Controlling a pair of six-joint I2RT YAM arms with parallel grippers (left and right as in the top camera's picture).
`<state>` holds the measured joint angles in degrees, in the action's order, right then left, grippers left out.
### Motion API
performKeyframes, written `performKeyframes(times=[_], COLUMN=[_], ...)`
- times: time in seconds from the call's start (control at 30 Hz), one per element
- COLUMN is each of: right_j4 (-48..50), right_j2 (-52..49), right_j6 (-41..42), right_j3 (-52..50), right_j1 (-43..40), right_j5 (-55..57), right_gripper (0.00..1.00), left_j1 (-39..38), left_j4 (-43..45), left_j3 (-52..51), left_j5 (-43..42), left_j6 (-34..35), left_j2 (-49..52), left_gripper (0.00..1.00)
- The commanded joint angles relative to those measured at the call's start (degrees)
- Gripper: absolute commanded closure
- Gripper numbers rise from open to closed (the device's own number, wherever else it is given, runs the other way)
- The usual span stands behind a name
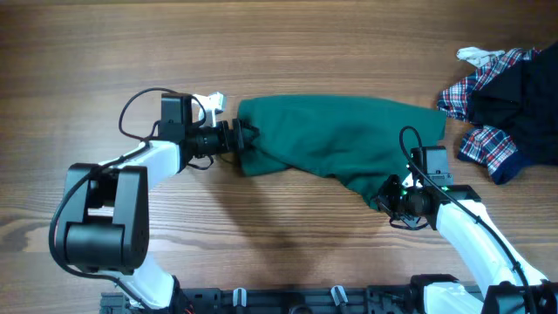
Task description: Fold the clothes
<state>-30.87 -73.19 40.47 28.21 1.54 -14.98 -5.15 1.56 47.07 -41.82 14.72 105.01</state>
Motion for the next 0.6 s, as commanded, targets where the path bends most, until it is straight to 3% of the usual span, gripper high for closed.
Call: performKeyframes(times=[0.0, 0.27, 0.4, 0.57], right_j4=[-0.2, -0.2, -0.2, -0.1], right_j2=[-0.5, -0.5, -0.5, -0.5], right_j6=[0.2, 0.0, 0.0, 0.0], right_j3=[-0.6, -0.6, -0.6, -0.6], right_j1=[-0.1, -0.1, -0.1, -0.1], right_j5=[-0.1, -0.1, -0.1, -0.1], right_gripper=[0.96, 0.96, 0.96, 0.96], left_j1=[-0.2, -0.2, -0.2, -0.2], left_j4=[-3.6, -8.2, -10.7, -4.3], left_j3=[-0.2, -0.2, -0.2, -0.2], left_j5=[1.0, 1.2, 1.2, 1.2], left_j6=[1.2, 14.4, 14.7, 15.2], left_j2=[0.9, 0.9, 0.9, 0.9], left_gripper=[0.1, 0.13, 0.12, 0.12])
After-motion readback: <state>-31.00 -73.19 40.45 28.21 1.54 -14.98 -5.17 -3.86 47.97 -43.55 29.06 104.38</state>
